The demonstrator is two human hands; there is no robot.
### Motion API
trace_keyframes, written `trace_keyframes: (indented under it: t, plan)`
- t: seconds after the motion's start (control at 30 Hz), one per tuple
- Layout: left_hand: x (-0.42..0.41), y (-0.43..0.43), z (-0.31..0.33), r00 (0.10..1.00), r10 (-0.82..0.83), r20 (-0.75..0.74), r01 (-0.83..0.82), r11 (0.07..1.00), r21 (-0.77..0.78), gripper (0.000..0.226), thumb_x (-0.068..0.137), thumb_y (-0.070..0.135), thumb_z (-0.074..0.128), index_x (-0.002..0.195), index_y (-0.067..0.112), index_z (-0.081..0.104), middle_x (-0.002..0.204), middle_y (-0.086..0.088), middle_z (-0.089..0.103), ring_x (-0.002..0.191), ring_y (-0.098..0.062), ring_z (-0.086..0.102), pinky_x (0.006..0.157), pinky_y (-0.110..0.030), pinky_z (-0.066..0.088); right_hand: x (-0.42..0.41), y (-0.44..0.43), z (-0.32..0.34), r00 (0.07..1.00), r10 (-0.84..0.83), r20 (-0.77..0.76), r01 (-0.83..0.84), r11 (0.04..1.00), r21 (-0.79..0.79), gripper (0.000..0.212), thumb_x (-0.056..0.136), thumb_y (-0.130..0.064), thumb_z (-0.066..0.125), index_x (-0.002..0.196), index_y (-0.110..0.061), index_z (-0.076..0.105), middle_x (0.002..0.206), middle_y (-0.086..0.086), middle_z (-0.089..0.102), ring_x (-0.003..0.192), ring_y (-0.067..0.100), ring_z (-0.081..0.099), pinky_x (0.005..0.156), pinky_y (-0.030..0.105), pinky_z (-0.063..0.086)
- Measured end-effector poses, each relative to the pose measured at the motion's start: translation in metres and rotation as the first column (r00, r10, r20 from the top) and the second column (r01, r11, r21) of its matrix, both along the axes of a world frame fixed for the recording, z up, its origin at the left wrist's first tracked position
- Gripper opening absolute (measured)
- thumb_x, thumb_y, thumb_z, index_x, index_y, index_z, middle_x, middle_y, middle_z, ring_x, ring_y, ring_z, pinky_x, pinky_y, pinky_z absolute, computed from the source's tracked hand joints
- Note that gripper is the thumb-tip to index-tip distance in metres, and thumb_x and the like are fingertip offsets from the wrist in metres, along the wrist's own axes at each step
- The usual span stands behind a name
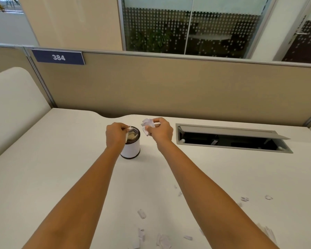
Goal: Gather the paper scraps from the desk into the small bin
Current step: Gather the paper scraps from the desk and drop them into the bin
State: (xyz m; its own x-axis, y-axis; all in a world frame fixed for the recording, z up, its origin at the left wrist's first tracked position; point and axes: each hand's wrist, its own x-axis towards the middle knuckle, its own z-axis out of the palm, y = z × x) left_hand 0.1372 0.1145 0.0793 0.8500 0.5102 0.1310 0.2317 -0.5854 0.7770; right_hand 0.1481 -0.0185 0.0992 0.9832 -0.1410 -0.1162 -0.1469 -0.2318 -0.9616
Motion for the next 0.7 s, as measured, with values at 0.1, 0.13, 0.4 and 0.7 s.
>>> trace_keyframes:
  t: [0.1,0.13,0.4,0.7]
  plan:
    - [0.005,0.001,-0.008,0.997,-0.023,-0.068,0.033,0.988,0.151,0.023,0.089,0.004,0.055,0.104,-0.001,0.071,0.108,-0.020,0.068,0.095,-0.031,0.064,0.080,-0.031,0.050,0.007,0.021,0.001,0.999,0.008,0.045,-0.006,0.999,-0.051,0.021,0.078,-0.011,0.075,0.097,-0.009,0.065,0.101,0.010,0.071,0.074,0.018,0.058,0.065,0.024,0.044]
    - [0.007,0.002,-0.010,0.996,-0.021,-0.091,0.037,0.984,0.177,0.024,0.089,0.004,0.053,0.106,-0.002,0.069,0.108,-0.020,0.066,0.092,-0.030,0.063,0.076,-0.030,0.048,0.009,0.027,0.000,0.998,0.011,0.054,-0.008,0.998,-0.067,0.019,0.079,-0.012,0.074,0.096,-0.008,0.066,0.100,0.010,0.071,0.074,0.018,0.057,0.065,0.023,0.043]
    - [0.011,-0.002,-0.017,0.956,-0.064,-0.287,0.173,0.911,0.374,0.016,0.088,0.005,0.054,0.095,-0.001,0.067,0.097,-0.018,0.067,0.084,-0.031,0.065,0.069,-0.031,0.049,0.016,0.055,-0.012,0.971,0.144,0.191,-0.044,0.892,-0.450,0.019,0.085,0.005,0.050,0.084,-0.005,0.066,0.086,0.010,0.070,0.068,0.018,0.054,0.049,0.023,0.039]
    - [0.020,0.008,-0.010,0.923,-0.050,-0.383,0.273,0.784,0.557,0.017,0.091,0.008,0.045,0.092,0.007,0.062,0.100,-0.009,0.067,0.095,-0.024,0.060,0.087,-0.030,0.041,0.027,0.066,-0.024,0.872,0.489,0.036,-0.233,0.477,-0.847,0.042,0.086,0.002,0.049,0.054,-0.013,0.026,0.062,0.005,0.036,0.074,0.019,0.038,0.045,0.022,0.020]
